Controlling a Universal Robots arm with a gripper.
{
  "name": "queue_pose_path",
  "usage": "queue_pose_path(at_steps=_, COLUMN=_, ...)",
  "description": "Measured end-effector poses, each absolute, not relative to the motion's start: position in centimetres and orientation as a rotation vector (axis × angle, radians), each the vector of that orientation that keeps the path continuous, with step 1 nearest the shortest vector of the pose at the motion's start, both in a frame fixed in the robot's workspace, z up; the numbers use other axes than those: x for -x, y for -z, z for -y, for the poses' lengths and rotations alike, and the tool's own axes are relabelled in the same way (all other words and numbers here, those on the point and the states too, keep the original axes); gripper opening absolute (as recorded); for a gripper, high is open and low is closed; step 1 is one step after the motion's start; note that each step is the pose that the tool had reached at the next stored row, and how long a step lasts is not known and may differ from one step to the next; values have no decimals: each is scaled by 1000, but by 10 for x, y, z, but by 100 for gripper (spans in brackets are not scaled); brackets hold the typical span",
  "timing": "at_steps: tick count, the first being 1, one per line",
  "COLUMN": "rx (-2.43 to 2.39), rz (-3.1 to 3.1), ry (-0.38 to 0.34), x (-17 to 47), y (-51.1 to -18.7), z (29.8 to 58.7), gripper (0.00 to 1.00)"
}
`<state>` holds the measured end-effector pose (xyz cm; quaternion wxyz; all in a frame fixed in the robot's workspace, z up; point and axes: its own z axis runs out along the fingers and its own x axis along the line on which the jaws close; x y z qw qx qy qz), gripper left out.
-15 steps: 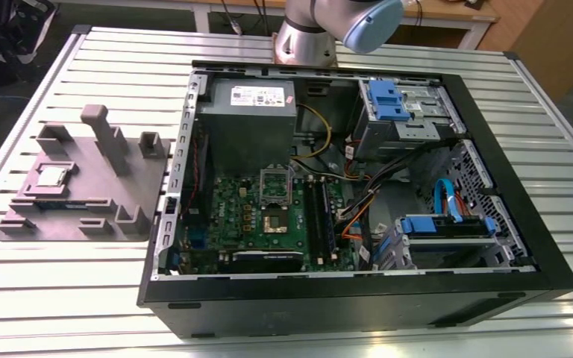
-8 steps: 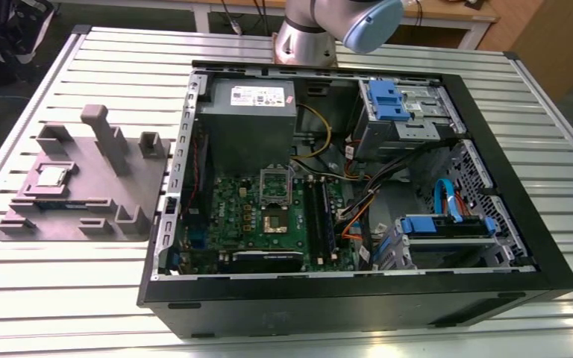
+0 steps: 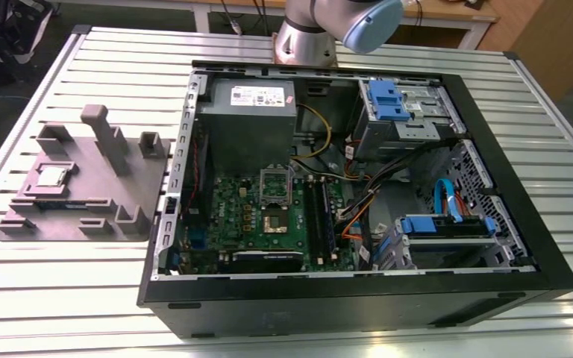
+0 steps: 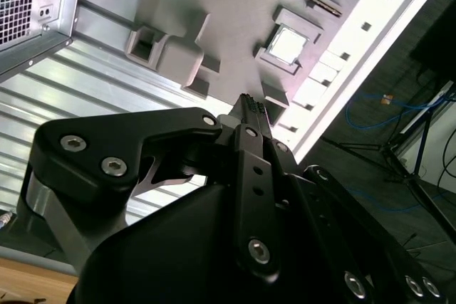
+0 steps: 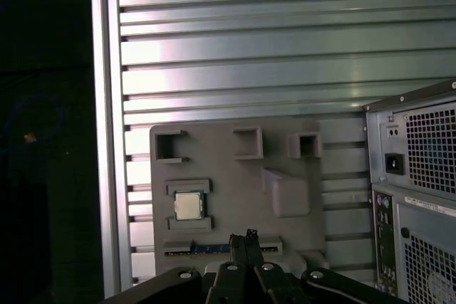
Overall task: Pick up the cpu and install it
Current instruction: 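Reach for the cpu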
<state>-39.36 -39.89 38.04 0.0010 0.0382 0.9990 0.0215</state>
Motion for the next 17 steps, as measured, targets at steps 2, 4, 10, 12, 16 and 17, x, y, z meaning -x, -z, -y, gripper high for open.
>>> queue_pose_path(at_steps=2, rx=-120, rz=-3137, ry=-68, x=395, y=-380, z=399, gripper=10)
queue_pose_path(at_steps=4, rx=-120, rz=-3137, ry=-68, x=397, y=-380, z=399, gripper=10)
queue_pose_path(at_steps=10, rx=-82, rz=-3138, ry=-68, x=403, y=-380, z=399, gripper=10)
queue_pose_path(at_steps=12, rx=-55, rz=-3139, ry=-68, x=405, y=-380, z=399, gripper=10)
queue_pose_path(at_steps=16, rx=-39, rz=-3140, ry=-68, x=410, y=-380, z=399, gripper=10)
queue_pose_path(at_steps=17, rx=-39, rz=-3140, ry=-68, x=412, y=-380, z=399, gripper=10)
